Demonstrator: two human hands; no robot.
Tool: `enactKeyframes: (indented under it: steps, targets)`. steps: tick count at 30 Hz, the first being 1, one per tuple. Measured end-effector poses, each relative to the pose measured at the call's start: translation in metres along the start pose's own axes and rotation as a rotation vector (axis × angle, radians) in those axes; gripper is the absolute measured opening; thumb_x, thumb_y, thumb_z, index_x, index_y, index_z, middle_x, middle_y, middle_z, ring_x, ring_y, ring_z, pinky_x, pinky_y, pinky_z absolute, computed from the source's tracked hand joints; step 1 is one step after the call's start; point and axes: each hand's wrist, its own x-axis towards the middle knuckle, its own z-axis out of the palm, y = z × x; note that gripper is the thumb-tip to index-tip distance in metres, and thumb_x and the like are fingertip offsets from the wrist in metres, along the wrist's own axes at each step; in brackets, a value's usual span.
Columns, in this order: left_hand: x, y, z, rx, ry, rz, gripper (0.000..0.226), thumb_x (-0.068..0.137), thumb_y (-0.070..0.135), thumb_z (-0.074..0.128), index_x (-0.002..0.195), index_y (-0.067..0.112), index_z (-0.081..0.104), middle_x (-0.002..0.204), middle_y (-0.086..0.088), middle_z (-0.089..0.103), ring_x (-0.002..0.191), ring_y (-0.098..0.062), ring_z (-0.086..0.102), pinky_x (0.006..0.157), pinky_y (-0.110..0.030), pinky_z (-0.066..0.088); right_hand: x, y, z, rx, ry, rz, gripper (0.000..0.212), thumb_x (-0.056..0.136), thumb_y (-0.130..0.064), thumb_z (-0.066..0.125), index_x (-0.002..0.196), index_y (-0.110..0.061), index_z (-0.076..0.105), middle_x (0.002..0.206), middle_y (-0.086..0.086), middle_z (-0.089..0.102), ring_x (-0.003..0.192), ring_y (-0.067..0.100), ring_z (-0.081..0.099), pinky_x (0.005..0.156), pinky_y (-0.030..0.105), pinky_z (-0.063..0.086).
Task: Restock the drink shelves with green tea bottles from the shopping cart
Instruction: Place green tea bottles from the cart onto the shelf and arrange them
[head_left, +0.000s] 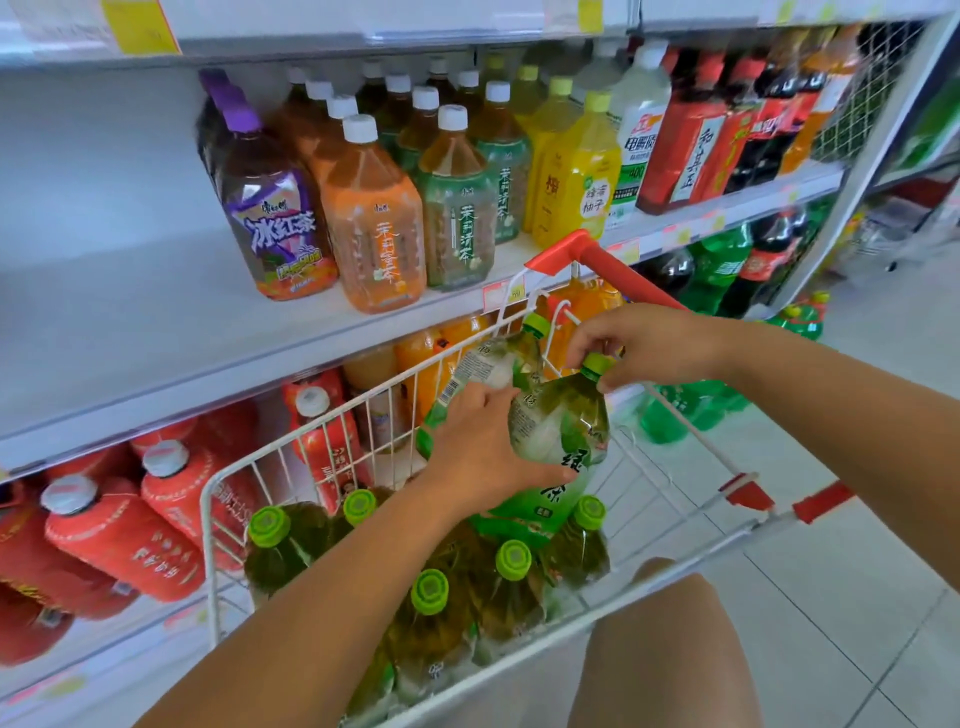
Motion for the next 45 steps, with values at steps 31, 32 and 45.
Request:
enactKeyframes:
  steps: [31,32,45]
  targets:
    - [-0.039,-0.064,-0.141,-0.817,0.723,-0.071,0.086,0.045,0.022,0.092,0.124,0.023,0.057,0.111,0.006,0.07,0.099,-0.012,0.07,0.075,-0.032,0.059,0.061,-0.052,0.085,0.966,0.42,0.586,0.122,0.04,-0.067,0.085,0.134,-0.003,0.043,0.119,0.01,0.06,0.109,0.029,0.058,0.093,0.037,0.049]
    - [-0.04,-0.07,-0.141,-0.841,0.736,-0.076,0.088,0.044,0.027,0.09,0.125,0.02,0.056,0.113,0.003,0.07,0.1,-0.015,0.07,0.075,-0.033,0.059,0.063,-0.05,0.086,0.92,0.443,0.56,0.13,0.023,-0.078,0.08,0.129,-0.009,0.05,0.115,0.006,0.065,0.106,0.026,0.061,0.094,0.04,0.05]
    - [-0.073,-0.18,-0.225,-0.899,0.894,0.016,0.08,0.052,0.004,0.088,0.123,0.015,0.055,0.108,0.002,0.07,0.096,-0.013,0.069,0.071,-0.024,0.056,0.042,-0.096,0.065,0.702,0.321,0.28,0.093,0.045,-0.04,0.091,0.117,-0.034,0.033,0.116,-0.007,0.048,0.105,0.019,0.051,0.088,0.035,0.042]
